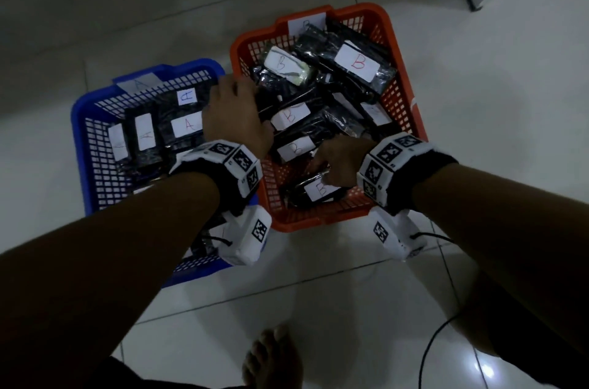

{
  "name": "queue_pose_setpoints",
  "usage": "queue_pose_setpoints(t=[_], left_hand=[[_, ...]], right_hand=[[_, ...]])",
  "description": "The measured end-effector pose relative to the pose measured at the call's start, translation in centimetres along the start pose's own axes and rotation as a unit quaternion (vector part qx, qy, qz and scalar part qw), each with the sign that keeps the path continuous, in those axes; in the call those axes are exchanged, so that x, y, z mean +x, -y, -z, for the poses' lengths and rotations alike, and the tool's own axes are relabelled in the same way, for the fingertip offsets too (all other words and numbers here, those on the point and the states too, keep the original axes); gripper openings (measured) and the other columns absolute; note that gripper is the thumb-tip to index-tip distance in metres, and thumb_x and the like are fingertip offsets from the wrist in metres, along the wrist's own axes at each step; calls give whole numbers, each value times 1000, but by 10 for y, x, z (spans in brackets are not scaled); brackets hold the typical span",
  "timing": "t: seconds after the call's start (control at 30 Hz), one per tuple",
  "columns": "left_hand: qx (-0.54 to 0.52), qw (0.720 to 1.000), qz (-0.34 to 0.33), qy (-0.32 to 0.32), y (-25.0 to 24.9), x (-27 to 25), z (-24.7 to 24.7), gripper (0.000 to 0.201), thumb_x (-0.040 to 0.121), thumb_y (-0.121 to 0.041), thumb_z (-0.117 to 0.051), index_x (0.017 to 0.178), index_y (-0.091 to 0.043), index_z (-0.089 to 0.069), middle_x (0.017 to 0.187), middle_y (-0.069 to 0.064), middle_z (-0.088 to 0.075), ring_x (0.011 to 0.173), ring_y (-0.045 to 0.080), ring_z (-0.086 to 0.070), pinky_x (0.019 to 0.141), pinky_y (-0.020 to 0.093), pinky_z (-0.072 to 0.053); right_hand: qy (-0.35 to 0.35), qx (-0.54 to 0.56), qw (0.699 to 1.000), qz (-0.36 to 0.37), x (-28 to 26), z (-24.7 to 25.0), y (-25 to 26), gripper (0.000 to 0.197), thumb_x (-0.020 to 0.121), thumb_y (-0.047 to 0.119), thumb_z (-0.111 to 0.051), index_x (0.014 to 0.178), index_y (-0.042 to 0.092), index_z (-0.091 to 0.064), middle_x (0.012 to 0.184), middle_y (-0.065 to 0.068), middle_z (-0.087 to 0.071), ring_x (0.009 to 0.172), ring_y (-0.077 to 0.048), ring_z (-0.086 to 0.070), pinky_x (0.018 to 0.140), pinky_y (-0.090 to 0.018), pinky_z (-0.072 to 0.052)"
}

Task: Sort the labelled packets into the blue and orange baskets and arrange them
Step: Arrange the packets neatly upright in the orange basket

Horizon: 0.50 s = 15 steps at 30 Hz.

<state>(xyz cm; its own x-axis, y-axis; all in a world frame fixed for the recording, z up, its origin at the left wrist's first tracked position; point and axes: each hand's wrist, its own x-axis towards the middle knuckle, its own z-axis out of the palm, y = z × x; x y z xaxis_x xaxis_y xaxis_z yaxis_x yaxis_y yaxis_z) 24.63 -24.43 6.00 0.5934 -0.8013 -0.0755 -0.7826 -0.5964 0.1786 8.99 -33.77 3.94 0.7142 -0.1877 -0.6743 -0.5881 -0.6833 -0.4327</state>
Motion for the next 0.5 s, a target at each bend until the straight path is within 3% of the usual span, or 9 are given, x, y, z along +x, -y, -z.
queue_pose_setpoints(t=[0.07, 0.13, 0.37, 0.5], left_hand=[[-11, 993, 115, 8, -2, -2, -4, 69, 68, -29, -69, 129, -10, -41, 133, 14, -40, 120, 33, -43, 84, 46, -46], [-24, 984, 174, 19, -3, -2, -8, 73, 69, -29, -71, 132, -11, -38, 136, 14, -37, 121, 32, -43, 85, 45, -46], [-63, 983, 169, 35, 8, 2, -22, 76, 75, -28, -68, 140, -6, -35, 139, 20, -36, 114, 38, -51, 89, 43, -46], [-86, 988, 123, 45, 13, 2, -22, 86, 81, -30, -65, 148, -2, -20, 143, 22, -31, 125, 38, -43, 101, 42, -41]], right_hand=[[1, -18, 1000, -2, 2, -6, 3, 34, 88, 14, -61, 122, 17, -64, 120, -8, -63, 111, -27, -59, 91, -33, -47], [-1, -9, 1000, -1, 4, -9, 2, 34, 87, 15, -61, 122, 18, -65, 120, -7, -64, 111, -26, -59, 92, -33, -48], [4, 48, 999, -6, 5, -12, -1, 30, 90, 10, -59, 120, 10, -67, 120, -6, -65, 111, -24, -60, 83, -22, -42], [-4, 19, 1000, -12, 4, -12, 5, 29, 90, 18, -62, 118, 13, -67, 114, -5, -65, 108, -24, -60, 87, -28, -46]])
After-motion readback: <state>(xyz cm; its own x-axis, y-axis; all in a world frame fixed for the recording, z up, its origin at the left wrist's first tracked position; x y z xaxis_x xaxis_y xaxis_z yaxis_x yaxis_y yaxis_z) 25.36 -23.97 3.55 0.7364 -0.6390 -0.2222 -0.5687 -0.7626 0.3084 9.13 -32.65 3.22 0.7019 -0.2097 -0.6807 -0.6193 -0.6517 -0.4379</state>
